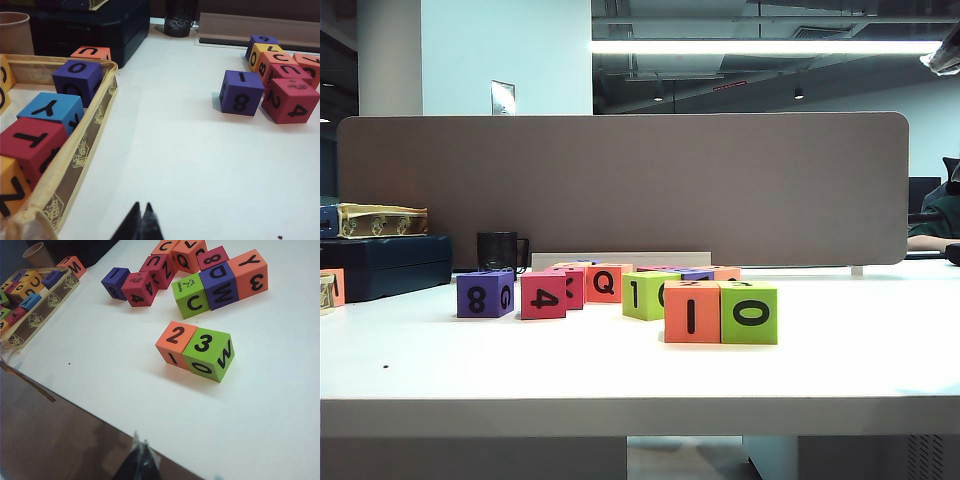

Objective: Select the appropriate blocks from the scattered letter blocks on the table and arrange them in a row to spell out "23".

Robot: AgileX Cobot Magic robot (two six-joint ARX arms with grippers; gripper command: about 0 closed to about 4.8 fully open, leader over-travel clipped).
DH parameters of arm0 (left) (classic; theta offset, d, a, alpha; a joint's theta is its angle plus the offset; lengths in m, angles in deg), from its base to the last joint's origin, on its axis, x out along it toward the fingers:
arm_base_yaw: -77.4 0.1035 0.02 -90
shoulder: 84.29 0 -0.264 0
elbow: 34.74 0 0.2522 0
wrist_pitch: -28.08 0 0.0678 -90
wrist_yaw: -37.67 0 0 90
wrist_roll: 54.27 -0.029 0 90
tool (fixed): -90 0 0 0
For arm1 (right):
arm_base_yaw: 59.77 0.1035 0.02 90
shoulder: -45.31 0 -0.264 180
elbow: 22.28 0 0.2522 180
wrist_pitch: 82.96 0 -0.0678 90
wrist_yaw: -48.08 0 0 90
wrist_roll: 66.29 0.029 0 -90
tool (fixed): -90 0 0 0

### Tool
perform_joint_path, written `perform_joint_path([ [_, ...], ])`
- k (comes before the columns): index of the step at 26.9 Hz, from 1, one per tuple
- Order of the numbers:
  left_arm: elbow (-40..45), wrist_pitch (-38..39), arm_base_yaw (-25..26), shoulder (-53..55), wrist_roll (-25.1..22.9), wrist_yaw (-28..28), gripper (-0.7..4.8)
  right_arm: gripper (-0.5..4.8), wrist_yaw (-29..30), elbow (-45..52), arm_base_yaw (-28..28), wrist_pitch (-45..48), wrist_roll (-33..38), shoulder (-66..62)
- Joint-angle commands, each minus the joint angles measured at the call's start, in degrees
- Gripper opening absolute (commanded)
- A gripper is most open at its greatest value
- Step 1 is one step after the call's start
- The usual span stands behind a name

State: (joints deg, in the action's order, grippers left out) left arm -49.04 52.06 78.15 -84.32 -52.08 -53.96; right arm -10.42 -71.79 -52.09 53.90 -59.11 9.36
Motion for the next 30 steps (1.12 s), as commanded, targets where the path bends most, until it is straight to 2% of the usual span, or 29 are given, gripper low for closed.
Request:
perform_joint_path([
  [1,-0.07,0.48,0.02,0.02,-0.22,0.37,-0.06,-0.01,0.11,-0.22,-0.02,0.94,-0.13,0.09],
  [10,-0.07,0.48,0.02,0.02,-0.22,0.37,-0.06,-0.01,0.11,-0.22,-0.02,0.92,-0.13,0.09],
  [14,-0.07,0.48,0.02,0.02,-0.22,0.37,-0.06,-0.01,-1.38,-0.22,-0.02,1.64,-3.21,0.09],
  [17,-0.07,0.48,0.02,0.02,-0.22,0.37,-0.06,-0.01,-10.19,-0.17,-0.07,3.1,-3.17,2.58],
  [22,-0.07,0.46,0.02,0.02,-0.22,0.37,-0.06,-0.01,-18.84,0.15,-1.73,3.1,-3.19,8.87],
  [30,-0.07,0.48,0.02,0.02,-0.22,0.37,-0.06,-0.01,-24.33,0.83,-6.25,2.89,-3.15,17.53],
])
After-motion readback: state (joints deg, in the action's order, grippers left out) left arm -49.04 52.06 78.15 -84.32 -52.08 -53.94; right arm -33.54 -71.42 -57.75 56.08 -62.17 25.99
